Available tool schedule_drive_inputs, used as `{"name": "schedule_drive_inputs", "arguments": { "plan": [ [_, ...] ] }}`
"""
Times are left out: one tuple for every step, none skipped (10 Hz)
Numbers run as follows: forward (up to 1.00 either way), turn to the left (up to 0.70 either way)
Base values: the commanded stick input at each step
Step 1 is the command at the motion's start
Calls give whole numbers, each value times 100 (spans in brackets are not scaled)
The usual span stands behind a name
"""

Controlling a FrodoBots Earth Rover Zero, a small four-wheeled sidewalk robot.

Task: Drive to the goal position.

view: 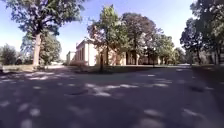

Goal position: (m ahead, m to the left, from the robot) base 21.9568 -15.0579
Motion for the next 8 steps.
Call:
{"name": "schedule_drive_inputs", "arguments": {
  "plan": [
    [45, 0],
    [45, 0],
    [45, 0],
    [45, 0],
    [45, 0],
    [45, 0],
    [45, 0],
    [45, 0]
  ]
}}
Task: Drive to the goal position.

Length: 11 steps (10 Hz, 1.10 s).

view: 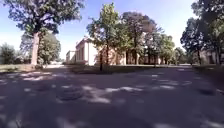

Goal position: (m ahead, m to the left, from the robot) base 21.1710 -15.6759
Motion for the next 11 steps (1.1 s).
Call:
{"name": "schedule_drive_inputs", "arguments": {
  "plan": [
    [45, 0],
    [45, 0],
    [45, 0],
    [45, 0],
    [45, 0],
    [45, 0],
    [45, 0],
    [45, 0],
    [45, 0],
    [45, 0],
    [45, 0]
  ]
}}
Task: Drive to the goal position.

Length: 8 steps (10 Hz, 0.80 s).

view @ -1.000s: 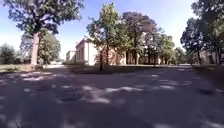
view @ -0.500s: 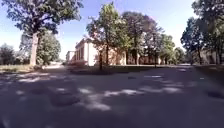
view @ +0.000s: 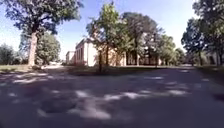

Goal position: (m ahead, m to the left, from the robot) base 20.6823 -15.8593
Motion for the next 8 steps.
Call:
{"name": "schedule_drive_inputs", "arguments": {
  "plan": [
    [45, 0],
    [45, 0],
    [45, 0],
    [45, 0],
    [45, 0],
    [45, 0],
    [45, 0],
    [45, 0]
  ]
}}
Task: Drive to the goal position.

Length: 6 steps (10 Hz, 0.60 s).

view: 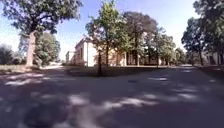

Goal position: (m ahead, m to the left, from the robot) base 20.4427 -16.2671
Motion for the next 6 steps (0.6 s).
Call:
{"name": "schedule_drive_inputs", "arguments": {
  "plan": [
    [45, 0],
    [45, 0],
    [45, 0],
    [45, 0],
    [45, 0],
    [45, 0]
  ]
}}
